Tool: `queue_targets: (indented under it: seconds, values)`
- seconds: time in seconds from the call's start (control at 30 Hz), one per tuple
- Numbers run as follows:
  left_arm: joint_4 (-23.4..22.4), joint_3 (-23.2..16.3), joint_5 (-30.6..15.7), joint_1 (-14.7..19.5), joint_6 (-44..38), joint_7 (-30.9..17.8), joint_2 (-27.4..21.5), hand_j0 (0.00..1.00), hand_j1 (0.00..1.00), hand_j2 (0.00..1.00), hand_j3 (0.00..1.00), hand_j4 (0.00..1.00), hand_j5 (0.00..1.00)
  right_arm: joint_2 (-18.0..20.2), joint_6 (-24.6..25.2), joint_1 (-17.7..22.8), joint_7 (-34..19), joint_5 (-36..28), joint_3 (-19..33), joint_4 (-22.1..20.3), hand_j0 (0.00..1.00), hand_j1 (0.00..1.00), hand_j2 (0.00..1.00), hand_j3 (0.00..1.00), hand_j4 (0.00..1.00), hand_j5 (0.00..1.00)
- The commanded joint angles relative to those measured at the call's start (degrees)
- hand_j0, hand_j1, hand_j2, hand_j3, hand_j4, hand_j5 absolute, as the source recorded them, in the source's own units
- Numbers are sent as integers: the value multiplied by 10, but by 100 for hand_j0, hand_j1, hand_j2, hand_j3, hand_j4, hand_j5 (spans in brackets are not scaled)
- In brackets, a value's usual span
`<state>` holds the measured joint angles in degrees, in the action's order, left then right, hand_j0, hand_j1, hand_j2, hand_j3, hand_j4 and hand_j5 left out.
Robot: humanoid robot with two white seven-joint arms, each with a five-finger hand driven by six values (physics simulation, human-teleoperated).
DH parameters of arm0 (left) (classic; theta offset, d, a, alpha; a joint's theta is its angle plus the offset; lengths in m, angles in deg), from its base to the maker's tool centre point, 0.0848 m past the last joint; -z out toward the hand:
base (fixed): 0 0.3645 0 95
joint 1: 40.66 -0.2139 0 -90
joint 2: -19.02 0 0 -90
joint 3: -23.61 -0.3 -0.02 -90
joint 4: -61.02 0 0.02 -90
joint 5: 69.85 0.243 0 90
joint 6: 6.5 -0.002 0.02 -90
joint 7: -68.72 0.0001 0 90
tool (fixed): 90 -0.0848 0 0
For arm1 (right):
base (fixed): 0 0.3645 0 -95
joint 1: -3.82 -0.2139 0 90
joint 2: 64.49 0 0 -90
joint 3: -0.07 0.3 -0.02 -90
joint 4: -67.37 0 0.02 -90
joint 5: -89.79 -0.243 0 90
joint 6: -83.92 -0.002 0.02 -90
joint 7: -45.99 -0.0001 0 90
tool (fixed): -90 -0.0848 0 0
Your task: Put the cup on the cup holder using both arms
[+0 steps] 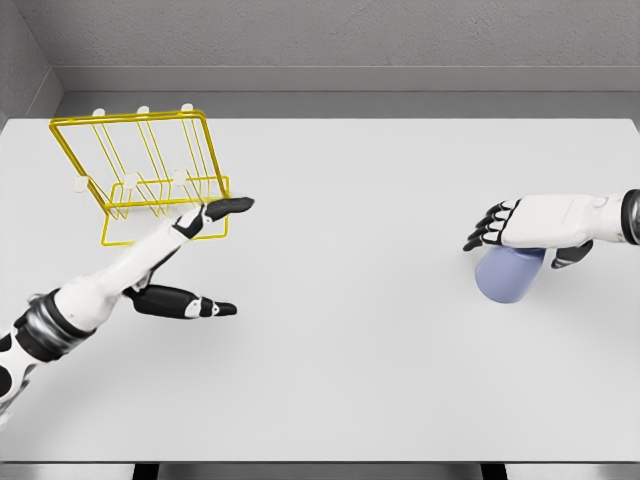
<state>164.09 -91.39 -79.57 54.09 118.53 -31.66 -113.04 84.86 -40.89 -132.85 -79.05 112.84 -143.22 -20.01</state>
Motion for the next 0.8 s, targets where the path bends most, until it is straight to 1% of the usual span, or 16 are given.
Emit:
queue_targets:
  seconds: [0.0,0.03,0.07,0.1,0.17,0.23,0.27,0.33,0.37,0.4,0.43,0.53,0.57,0.63,0.67,0.77]
  values:
    - [0,-12,-51,0,0,-44,-6,100,100,100,100,100,100,2,-2,0,0,2,-1,-2,99,99,99,99,99,99]
    - [0,-16,-55,0,0,-48,-8,100,100,100,100,100,100,3,-2,0,0,2,-1,-5,99,99,99,99,99,99]
    - [1,-22,-67,0,0,-50,-8,100,100,100,100,100,100,7,-2,0,0,2,-1,-17,99,99,99,99,99,99]
    - [0,-32,-83,5,0,-57,-8,100,100,100,100,100,100,7,-2,0,0,2,0,-17,99,99,99,99,99,99]
    - [1,-46,-142,13,0,-82,-8,100,100,100,100,100,100,8,-2,0,0,1,3,-21,99,99,99,99,99,99]
    - [1,-48,-166,15,0,-89,-4,100,100,100,100,100,100,10,-2,0,0,1,5,-26,99,99,99,99,99,99]
    - [1,-52,-181,20,0,-89,-1,100,100,100,100,100,100,10,-2,0,0,1,5,-25,96,96,96,96,96,96]
    - [1,-59,-189,25,0,-89,4,100,100,100,100,100,100,10,-2,0,0,1,5,-26,83,83,83,83,83,83]
    - [0,-62,-196,25,-5,-89,10,100,100,100,100,100,100,11,-2,0,0,1,5,-26,83,83,83,83,83,83]
    - [0,-63,-209,25,-39,-89,10,100,100,100,100,100,100,11,-2,0,0,1,5,-27,82,82,82,82,82,82]
    - [-1,-63,-212,25,-59,-89,10,100,100,100,100,100,100,12,-2,0,0,1,5,-27,79,79,79,79,79,79]
    - [-2,-68,-213,23,-89,-89,12,100,100,100,100,100,100,12,-2,0,0,1,3,-28,78,78,78,78,78,78]
    - [-3,-67,-212,22,-116,-89,17,100,100,100,100,100,100,13,-2,0,0,2,2,-34,76,76,76,76,76,76]
    - [-15,-67,-213,21,-129,-89,19,100,100,100,100,100,100,12,-2,1,0,2,1,-34,72,72,72,72,72,72]
    - [-15,-67,-213,20,-144,-89,19,100,100,100,100,100,100,12,-2,1,0,2,1,-34,72,72,72,72,72,72]
    - [-17,-67,-219,18,-188,-88,20,100,100,100,100,100,100,12,-2,1,0,2,4,-34,66,66,66,66,66,66]
